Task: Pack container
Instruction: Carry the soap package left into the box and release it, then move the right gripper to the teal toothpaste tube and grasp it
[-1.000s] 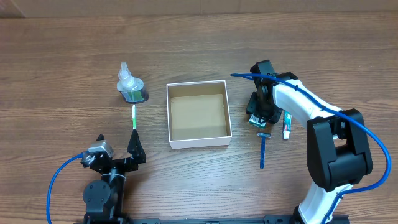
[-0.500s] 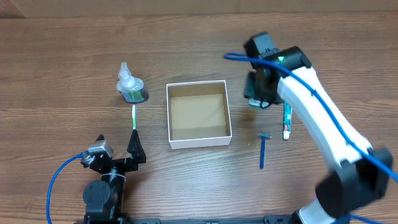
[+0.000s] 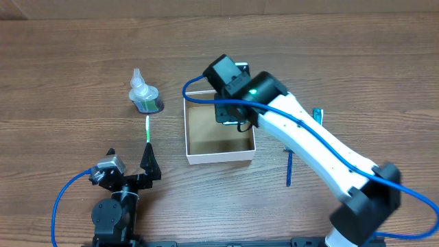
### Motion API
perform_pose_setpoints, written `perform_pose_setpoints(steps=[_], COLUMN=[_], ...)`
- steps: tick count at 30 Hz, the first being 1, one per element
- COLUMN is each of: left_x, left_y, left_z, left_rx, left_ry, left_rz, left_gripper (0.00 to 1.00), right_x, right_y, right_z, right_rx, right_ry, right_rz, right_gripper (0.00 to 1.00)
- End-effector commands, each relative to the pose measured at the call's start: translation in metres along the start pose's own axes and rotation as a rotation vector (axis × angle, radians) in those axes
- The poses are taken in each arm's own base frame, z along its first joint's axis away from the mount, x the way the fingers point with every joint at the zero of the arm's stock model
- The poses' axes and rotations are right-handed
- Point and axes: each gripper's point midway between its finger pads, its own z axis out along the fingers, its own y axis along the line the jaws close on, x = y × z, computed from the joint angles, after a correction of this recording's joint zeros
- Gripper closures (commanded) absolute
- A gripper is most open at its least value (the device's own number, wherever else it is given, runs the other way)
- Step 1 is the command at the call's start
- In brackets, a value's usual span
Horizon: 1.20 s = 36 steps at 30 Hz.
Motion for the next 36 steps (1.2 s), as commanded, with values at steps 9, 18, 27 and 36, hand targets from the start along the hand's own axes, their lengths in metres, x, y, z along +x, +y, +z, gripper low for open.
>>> perform_pose_setpoints(steps=[9,18,27,36], left_x=[0.0,0.0,0.0,0.0], left_y=[-0.001,-0.001,-0.001,-0.001], left_z=[0.0,0.0,0.0,0.0], left_rx=[0.009,0.009,0.009,0.009], left_ry=[-0.004,-0.004,-0.004,-0.004], left_rz=[0.018,0.018,0.018,0.018], left_gripper=[0.0,0.0,0.0,0.0], right_x=[0.018,0.024,0.017,-0.007], right_y=[0.007,0.007,-0.007,-0.029], right_z=[0.071,0.09,0.048,-0.087], right_rx=[0.067,0.087,0.124,0.005], right_ry=[0.121,0.149,0.122,-0.134], right_rz=[-0.023,-0.031,-0.034,0.021], right_gripper=[0.51,0.44,0.07,0.05])
